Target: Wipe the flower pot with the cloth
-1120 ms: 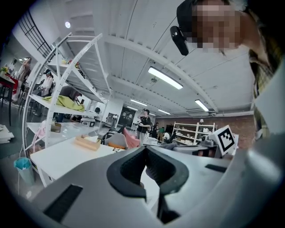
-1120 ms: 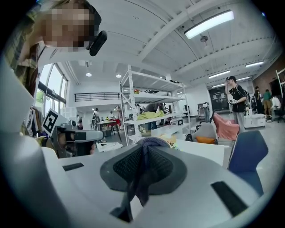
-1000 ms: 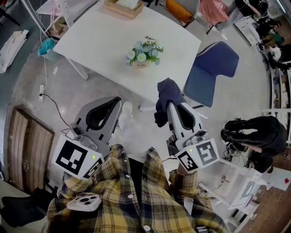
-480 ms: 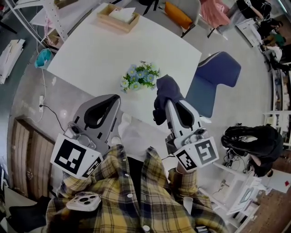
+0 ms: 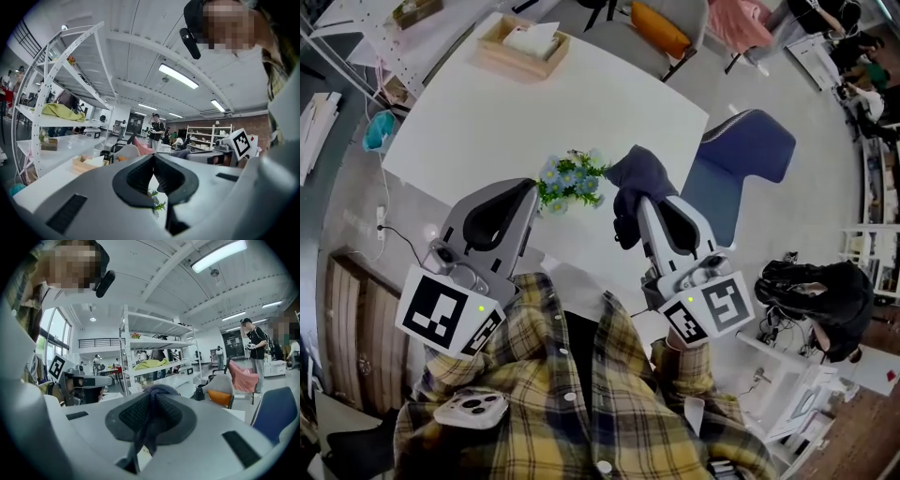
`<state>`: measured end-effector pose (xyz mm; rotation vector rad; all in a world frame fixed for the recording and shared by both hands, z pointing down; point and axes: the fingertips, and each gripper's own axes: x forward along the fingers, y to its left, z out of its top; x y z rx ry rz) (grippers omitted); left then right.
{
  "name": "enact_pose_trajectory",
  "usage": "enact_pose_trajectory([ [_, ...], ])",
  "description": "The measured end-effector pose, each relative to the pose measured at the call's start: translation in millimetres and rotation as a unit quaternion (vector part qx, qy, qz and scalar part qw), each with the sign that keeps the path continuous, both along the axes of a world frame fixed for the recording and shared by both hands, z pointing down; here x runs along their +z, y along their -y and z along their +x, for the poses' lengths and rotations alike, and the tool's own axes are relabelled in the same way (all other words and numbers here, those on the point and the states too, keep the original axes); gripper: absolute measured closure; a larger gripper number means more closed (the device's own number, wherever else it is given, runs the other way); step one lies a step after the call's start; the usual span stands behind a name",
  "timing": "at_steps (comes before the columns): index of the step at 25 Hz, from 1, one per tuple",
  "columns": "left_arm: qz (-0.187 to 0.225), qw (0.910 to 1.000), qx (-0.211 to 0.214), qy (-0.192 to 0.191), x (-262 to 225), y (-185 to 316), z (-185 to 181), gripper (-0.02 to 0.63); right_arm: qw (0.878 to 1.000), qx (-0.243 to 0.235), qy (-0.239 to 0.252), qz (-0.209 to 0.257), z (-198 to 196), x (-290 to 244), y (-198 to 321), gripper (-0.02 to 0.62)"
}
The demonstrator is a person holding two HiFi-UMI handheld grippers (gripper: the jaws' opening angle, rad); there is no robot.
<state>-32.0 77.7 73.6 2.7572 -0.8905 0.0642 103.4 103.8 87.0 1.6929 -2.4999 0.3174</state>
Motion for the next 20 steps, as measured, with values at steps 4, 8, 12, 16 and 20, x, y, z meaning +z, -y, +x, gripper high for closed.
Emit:
enact_pose_trajectory([
  [4, -0.005, 1.0, 0.006, 0.005, 6, 10, 6, 0.598, 1.0, 0.001, 0.0, -0.008, 5, 4, 5, 0.566],
  [8, -0.004, 0.9994, 0.026, 0.021, 12, 22, 8, 0.598, 1.0, 0.012, 0.003, -0.02, 5, 9, 6, 0.566],
  [12, -0.007, 0.9988, 0.038, 0.031, 17, 32, 11, 0.597, 0.999, 0.026, 0.004, -0.029, 9, 14, 11, 0.566],
  [16, -0.016, 0.9981, 0.044, 0.041, 29, 37, 13, 0.597, 0.998, 0.035, 0.003, -0.043, 14, 25, 12, 0.566],
  [20, -0.025, 0.9969, 0.049, 0.056, 47, 37, 10, 0.597, 0.997, 0.042, 0.004, -0.065, 18, 45, 9, 0.566],
])
